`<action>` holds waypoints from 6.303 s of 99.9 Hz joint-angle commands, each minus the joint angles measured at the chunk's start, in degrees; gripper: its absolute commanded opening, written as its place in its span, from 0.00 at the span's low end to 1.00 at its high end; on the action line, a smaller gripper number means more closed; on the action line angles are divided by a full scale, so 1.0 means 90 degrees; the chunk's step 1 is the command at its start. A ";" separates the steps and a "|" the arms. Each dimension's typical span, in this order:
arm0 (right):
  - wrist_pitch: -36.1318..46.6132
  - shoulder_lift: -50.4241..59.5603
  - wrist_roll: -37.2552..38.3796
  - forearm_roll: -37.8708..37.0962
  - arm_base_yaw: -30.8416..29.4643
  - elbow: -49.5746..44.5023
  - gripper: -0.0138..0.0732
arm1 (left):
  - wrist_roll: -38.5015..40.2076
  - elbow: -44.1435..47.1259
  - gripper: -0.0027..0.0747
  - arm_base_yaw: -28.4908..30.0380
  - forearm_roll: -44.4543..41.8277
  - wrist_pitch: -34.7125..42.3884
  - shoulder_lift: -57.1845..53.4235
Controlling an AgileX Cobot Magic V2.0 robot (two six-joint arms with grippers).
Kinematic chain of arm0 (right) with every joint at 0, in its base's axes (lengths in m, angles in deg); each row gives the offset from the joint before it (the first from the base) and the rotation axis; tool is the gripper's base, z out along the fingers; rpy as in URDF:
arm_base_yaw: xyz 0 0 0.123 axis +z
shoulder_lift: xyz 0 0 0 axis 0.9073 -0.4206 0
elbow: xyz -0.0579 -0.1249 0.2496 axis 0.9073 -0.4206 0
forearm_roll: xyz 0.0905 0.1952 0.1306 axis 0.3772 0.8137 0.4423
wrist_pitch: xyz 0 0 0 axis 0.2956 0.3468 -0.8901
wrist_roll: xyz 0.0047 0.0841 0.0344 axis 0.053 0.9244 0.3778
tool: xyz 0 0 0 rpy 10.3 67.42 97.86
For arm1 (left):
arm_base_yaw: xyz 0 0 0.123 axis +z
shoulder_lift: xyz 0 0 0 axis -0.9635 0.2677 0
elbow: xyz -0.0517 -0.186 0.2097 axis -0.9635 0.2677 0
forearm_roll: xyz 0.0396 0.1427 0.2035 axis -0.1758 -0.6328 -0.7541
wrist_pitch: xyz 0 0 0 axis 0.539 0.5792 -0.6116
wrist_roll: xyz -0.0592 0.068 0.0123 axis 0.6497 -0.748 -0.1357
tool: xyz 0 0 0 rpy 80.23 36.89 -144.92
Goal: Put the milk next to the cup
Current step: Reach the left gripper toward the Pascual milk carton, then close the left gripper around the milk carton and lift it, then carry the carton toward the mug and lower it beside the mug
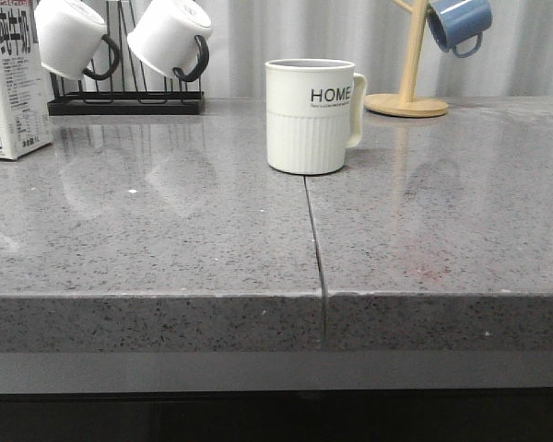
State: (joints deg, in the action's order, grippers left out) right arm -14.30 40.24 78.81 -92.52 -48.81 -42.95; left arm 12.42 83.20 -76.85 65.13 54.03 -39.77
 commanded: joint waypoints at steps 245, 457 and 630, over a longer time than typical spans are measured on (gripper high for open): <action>0.0099 -0.0038 -0.0015 -0.0025 -0.0031 0.0171 0.10 | -0.0021 -0.5114 0.90 -0.0200 0.0457 0.3592 0.8746; 0.0099 -0.0038 -0.0015 -0.0025 -0.0031 0.0171 0.10 | -0.0021 -0.6122 0.21 -0.2256 0.0644 0.3279 0.9319; 0.0099 -0.0038 -0.0015 -0.0025 -0.0031 0.0171 0.10 | -0.0091 -0.6750 0.89 -0.3174 0.0561 0.2545 0.9682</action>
State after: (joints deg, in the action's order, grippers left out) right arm -17.59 40.48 78.81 -92.25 -48.81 -42.95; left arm 11.41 23.36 -105.09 70.80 73.35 52.18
